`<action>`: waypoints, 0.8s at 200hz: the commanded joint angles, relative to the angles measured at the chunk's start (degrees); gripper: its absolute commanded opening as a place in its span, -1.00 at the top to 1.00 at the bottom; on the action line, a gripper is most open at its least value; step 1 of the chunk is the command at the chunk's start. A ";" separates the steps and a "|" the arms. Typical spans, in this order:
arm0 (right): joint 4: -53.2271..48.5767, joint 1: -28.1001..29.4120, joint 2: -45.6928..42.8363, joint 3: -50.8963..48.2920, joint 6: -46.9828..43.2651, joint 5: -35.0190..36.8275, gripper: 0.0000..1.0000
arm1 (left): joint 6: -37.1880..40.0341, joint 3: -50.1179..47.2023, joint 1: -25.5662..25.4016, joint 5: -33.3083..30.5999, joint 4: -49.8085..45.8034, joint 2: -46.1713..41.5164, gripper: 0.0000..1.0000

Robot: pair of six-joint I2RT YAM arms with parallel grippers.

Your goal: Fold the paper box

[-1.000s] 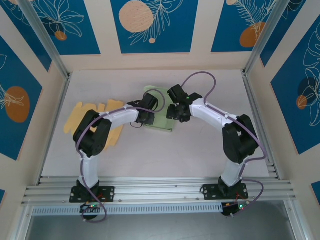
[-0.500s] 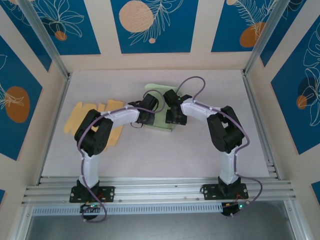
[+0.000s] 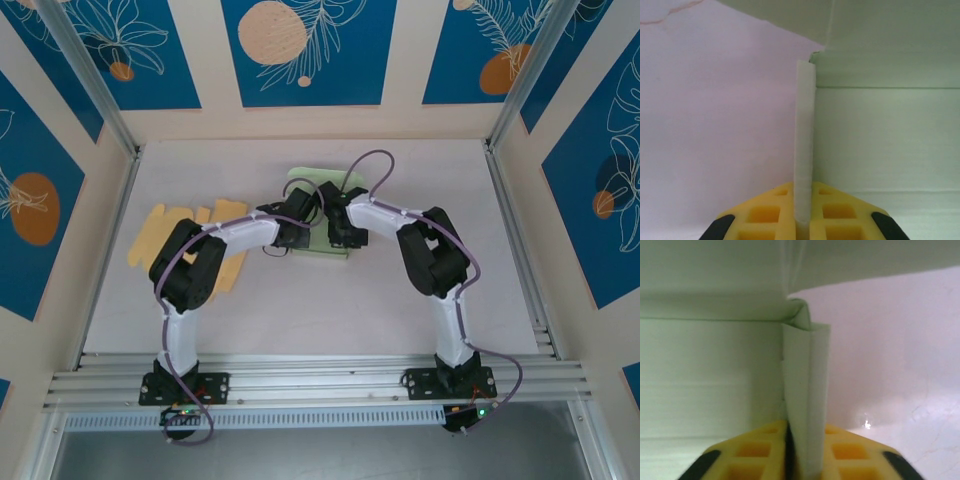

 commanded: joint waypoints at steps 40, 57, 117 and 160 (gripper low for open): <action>-25.81 2.43 13.81 6.26 3.05 20.33 1.00 | -2.09 -1.07 0.79 -8.42 -3.59 -1.77 1.00; -24.97 3.34 16.21 7.30 1.50 18.63 1.00 | -2.44 -1.46 0.79 -6.97 -2.64 -1.90 0.99; -26.54 7.96 23.44 14.71 0.02 14.81 0.90 | -3.83 -0.86 0.02 -3.34 -0.88 -1.27 0.82; -25.09 7.41 16.16 11.33 -0.09 14.79 0.55 | -3.49 -0.50 -0.08 -4.77 -2.30 -1.62 0.81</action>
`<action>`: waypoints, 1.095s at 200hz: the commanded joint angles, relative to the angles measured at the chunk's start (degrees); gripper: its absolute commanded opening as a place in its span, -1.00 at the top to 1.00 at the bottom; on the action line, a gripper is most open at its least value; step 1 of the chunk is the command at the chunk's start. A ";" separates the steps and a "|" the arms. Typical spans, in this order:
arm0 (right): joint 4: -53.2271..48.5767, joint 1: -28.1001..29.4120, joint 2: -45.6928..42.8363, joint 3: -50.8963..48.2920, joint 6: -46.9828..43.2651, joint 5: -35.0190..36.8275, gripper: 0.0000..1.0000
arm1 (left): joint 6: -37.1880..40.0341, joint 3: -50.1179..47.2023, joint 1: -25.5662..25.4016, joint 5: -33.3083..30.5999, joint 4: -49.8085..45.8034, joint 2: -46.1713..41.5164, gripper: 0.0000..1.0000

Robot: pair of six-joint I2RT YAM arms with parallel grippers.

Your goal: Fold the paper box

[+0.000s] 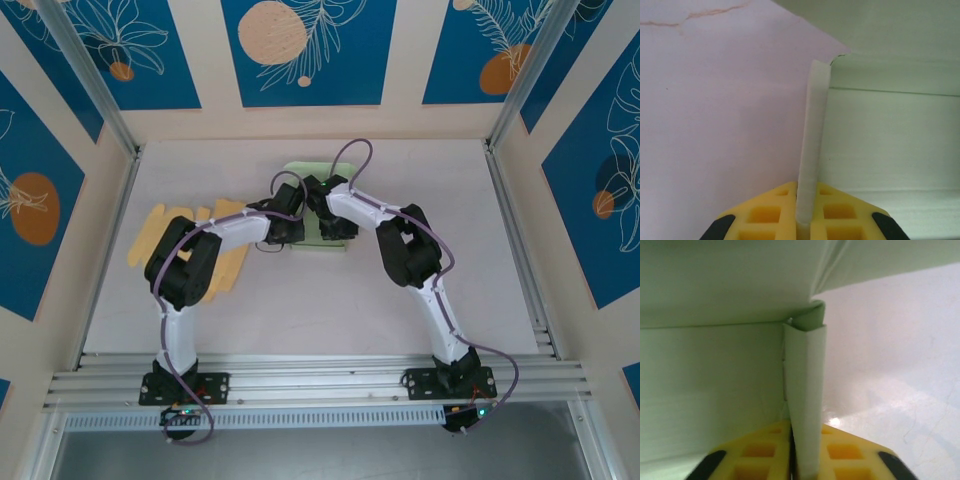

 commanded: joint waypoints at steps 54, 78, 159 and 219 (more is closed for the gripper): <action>-5.68 4.01 -11.16 -7.30 -4.64 5.64 0.17 | 0.74 1.23 -3.11 -10.75 -7.11 -1.14 0.81; -0.56 3.95 -16.23 -9.23 -6.05 1.27 -0.05 | 1.03 1.49 -3.17 -10.56 -7.25 -1.06 0.74; 10.82 2.32 -20.23 -18.86 -5.88 -9.52 -0.41 | 1.39 2.00 -3.20 -9.57 -8.05 0.19 0.67; 14.80 2.61 -25.13 -23.37 -7.01 -7.98 -0.51 | 0.98 1.68 -3.18 -8.70 -7.56 -0.51 0.26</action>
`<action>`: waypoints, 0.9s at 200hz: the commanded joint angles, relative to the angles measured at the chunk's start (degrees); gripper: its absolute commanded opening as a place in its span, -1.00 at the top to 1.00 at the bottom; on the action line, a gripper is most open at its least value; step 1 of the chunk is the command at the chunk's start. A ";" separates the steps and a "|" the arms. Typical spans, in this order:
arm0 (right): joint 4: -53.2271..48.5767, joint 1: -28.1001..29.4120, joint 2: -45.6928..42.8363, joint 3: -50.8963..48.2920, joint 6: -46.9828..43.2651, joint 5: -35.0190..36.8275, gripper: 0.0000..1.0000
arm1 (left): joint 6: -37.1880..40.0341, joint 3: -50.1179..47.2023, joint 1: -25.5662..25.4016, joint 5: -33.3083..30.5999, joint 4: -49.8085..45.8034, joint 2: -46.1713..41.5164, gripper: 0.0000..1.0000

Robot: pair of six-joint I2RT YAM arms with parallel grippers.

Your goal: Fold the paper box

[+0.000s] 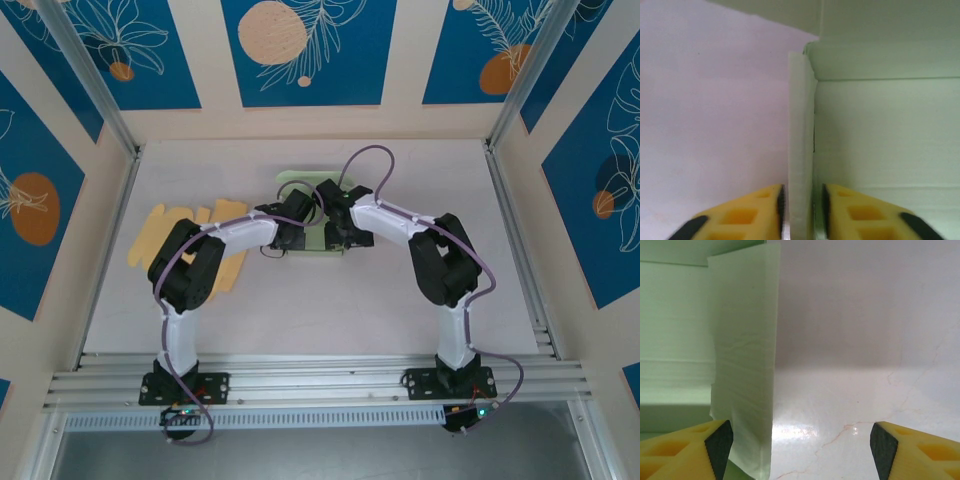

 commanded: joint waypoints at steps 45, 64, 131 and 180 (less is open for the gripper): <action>1.09 1.60 -10.47 -3.33 -1.40 1.01 -0.51 | 0.40 -0.17 -0.08 0.49 -0.09 -5.11 -0.06; 1.42 1.02 -12.49 -4.39 -1.60 1.08 -0.50 | 0.75 -0.56 -0.08 0.53 -0.18 -7.16 -0.07; 6.43 -3.77 -15.41 -7.24 -2.70 -7.60 -0.31 | 3.79 -0.36 0.80 -2.18 -2.43 -11.32 -0.04; 3.98 -3.90 -6.53 -0.01 -2.89 -6.26 -0.20 | 9.20 -3.79 3.95 0.91 4.25 -17.51 0.03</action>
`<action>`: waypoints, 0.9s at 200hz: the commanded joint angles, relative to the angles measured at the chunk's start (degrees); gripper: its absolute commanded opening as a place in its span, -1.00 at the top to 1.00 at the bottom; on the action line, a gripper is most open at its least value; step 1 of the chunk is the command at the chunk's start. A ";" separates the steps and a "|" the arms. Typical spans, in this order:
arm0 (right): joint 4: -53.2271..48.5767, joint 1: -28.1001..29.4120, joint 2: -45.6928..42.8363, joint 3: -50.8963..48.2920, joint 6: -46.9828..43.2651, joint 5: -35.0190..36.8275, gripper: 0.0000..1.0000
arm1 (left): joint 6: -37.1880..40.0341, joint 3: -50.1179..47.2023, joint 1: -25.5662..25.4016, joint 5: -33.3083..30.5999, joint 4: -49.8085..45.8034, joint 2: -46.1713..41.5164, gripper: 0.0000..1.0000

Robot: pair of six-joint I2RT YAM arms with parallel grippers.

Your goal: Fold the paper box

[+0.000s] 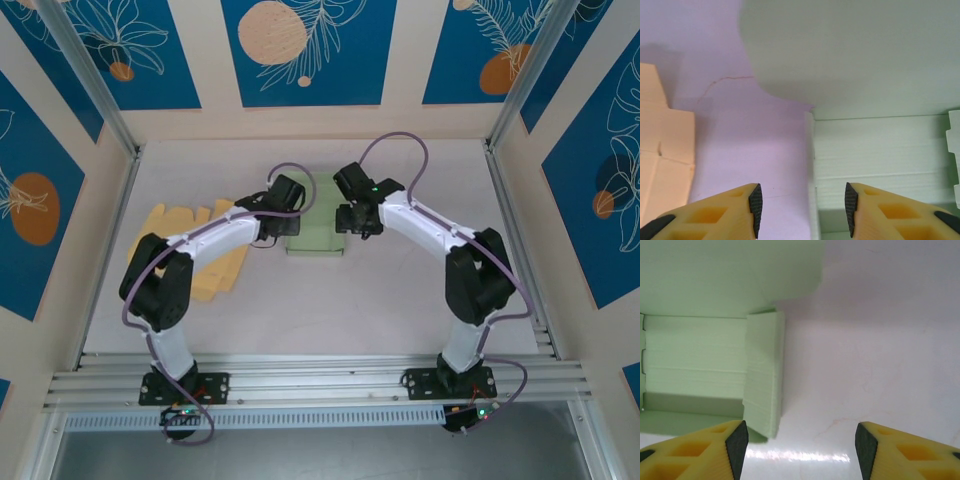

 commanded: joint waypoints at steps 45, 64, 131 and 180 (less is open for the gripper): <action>-0.66 0.71 7.42 4.75 -0.14 -1.82 -0.17 | 19.41 -5.81 10.87 13.74 16.03 -8.54 -0.40; -0.78 0.82 8.05 4.87 -0.01 -1.46 -0.16 | 23.30 -4.42 13.72 20.59 18.14 -5.63 -0.46; -1.79 1.37 10.80 6.36 0.08 -1.51 -0.09 | 29.87 2.22 14.95 37.45 20.85 5.10 -0.47; -2.27 1.37 14.88 9.61 -0.41 0.02 -0.01 | 30.01 6.74 14.86 38.77 17.83 10.21 -0.12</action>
